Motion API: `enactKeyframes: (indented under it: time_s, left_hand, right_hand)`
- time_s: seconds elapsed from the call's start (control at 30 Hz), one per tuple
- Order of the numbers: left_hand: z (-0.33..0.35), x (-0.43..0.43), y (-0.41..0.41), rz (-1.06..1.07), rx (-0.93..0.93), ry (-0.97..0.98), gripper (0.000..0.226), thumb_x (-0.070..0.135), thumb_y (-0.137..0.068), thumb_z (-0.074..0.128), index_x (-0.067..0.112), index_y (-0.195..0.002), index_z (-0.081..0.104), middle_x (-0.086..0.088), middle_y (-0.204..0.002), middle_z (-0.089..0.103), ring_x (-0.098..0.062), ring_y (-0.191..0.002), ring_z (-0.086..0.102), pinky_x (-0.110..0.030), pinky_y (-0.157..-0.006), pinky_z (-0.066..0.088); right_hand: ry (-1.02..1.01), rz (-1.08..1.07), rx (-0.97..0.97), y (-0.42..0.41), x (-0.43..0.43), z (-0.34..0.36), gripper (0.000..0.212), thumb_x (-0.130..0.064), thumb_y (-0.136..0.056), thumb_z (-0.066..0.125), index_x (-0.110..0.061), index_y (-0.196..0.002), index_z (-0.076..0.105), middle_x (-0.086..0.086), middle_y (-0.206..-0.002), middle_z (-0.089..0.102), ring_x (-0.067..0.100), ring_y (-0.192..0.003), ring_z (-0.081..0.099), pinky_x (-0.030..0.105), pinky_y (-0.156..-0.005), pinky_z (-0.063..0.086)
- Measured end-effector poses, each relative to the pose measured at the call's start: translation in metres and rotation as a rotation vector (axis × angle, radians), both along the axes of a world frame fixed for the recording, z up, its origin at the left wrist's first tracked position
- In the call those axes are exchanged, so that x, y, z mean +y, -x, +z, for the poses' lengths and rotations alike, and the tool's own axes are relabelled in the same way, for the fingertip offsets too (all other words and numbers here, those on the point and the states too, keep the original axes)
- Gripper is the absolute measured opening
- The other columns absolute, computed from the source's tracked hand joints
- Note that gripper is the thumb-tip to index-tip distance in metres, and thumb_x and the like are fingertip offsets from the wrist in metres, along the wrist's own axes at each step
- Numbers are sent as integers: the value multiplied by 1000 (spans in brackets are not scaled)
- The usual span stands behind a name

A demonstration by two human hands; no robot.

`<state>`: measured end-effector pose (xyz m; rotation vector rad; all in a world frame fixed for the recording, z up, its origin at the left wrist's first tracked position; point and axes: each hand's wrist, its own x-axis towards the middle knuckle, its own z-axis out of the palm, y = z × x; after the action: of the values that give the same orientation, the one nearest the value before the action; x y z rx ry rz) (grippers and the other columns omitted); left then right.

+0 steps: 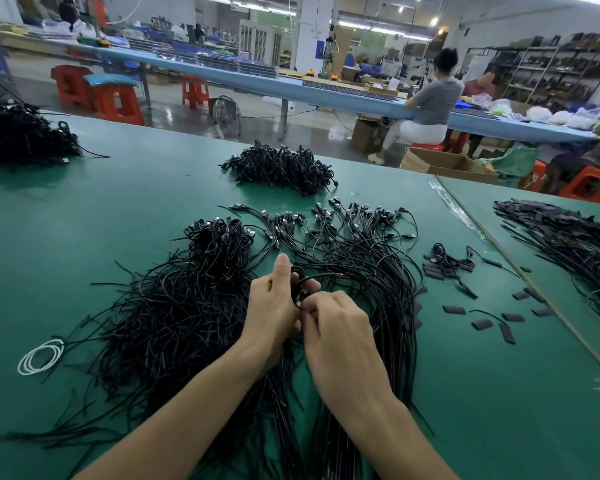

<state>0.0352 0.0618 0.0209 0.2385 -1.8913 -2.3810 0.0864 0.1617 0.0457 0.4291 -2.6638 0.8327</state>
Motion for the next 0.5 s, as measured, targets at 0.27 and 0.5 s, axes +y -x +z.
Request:
enactKeyframes:
  time_s: [0.27, 0.5]
  left_hand:
    - [2, -16, -8, -483, -275, 107, 44, 34, -103, 41, 19, -62, 51, 3, -48, 36, -7, -36, 24, -14, -37, 19]
    - [-3, -11, -6, -663, -434, -63, 72, 88, -82, 31, 25, -48, 39, 7, -48, 33, -5, -35, 20, -12, -33, 16]
  right_hand:
    - [-588, 335, 255, 11, 24, 29, 15, -15, -78, 78, -19, -90, 69, -3, -107, 61, 17, -100, 56, 31, -83, 49]
    - [-213, 261, -15, 23, 33, 25, 8, -23, -93, 65, -21, -91, 73, -12, -103, 58, 11, -90, 58, 31, -82, 49]
